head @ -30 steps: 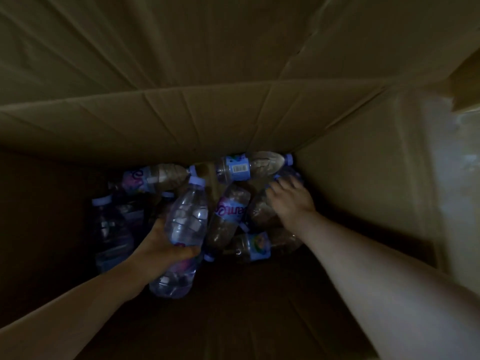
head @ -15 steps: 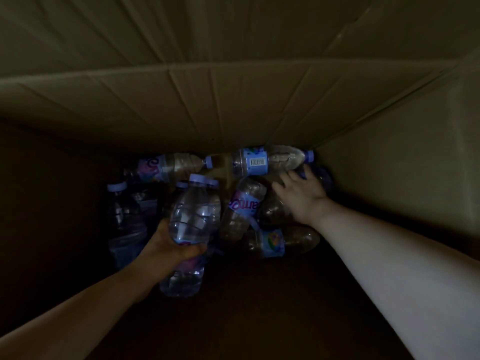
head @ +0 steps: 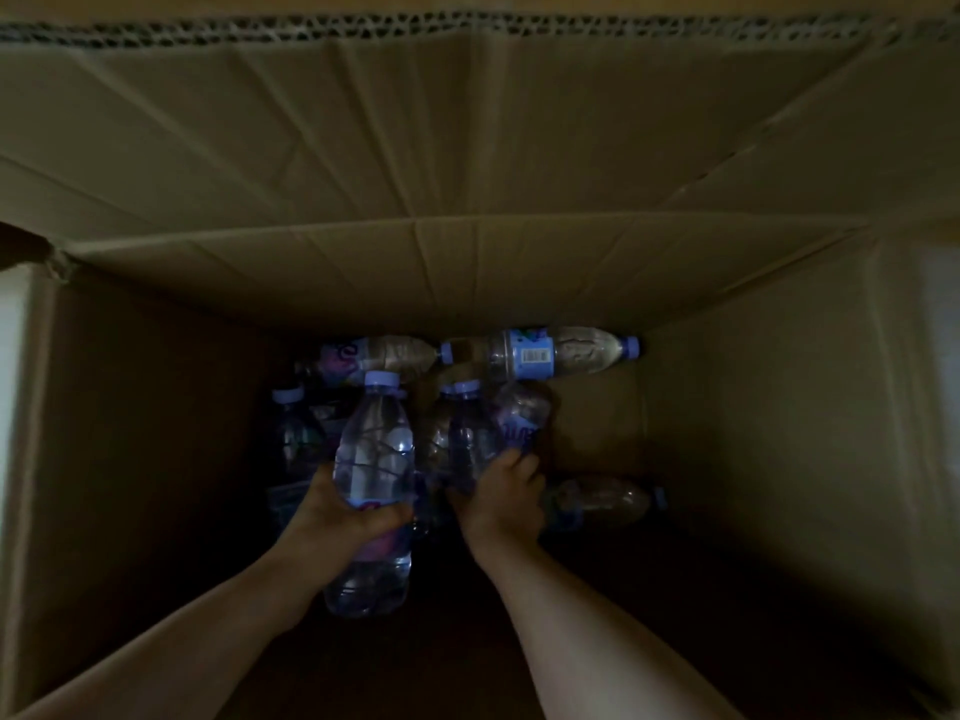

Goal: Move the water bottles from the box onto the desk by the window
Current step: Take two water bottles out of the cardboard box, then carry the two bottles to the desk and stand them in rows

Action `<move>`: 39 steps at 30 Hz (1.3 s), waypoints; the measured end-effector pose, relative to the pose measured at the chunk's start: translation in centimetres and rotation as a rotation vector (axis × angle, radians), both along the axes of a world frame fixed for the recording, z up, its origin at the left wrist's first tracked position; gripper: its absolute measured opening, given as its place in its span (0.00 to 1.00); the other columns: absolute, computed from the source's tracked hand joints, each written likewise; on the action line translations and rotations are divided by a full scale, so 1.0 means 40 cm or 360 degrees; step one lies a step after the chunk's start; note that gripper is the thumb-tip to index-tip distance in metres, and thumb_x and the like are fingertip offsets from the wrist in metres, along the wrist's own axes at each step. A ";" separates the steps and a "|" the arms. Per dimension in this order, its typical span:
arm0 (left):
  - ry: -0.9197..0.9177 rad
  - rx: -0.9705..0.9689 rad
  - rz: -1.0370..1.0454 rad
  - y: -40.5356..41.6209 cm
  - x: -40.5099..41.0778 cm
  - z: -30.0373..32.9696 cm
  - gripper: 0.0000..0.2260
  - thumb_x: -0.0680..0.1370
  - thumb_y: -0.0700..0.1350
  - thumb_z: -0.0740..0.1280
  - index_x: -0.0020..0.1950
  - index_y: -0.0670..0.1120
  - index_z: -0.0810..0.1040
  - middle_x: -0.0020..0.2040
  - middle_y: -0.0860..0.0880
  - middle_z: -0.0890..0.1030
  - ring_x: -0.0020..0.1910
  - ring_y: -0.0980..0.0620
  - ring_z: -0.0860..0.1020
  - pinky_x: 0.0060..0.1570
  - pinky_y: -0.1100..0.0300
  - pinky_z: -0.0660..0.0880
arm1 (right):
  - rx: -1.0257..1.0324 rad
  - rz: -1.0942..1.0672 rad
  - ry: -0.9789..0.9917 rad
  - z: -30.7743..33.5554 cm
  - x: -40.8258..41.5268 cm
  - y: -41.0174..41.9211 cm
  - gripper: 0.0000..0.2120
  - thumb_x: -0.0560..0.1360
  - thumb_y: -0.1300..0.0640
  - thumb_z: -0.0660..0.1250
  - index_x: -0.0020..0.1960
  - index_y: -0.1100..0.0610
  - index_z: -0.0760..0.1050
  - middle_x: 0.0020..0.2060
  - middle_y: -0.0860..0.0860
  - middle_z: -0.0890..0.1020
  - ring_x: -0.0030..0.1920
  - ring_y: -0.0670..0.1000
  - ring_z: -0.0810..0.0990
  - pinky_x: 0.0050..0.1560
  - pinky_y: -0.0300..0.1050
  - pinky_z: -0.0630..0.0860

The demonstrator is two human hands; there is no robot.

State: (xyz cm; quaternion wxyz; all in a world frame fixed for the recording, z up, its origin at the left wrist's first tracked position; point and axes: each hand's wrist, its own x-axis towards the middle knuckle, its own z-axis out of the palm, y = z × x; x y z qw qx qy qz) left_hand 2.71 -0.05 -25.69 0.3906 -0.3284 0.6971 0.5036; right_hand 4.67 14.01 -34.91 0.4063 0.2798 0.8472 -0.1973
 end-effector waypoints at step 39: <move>-0.0120 0.0242 0.0333 -0.203 0.006 0.580 0.35 0.51 0.44 0.78 0.57 0.50 0.74 0.48 0.40 0.84 0.45 0.39 0.83 0.41 0.49 0.80 | -0.1395 -0.0943 -0.0321 0.664 -0.074 -0.053 0.21 0.68 0.52 0.77 0.58 0.52 0.76 0.50 0.55 0.85 0.53 0.56 0.84 0.54 0.54 0.81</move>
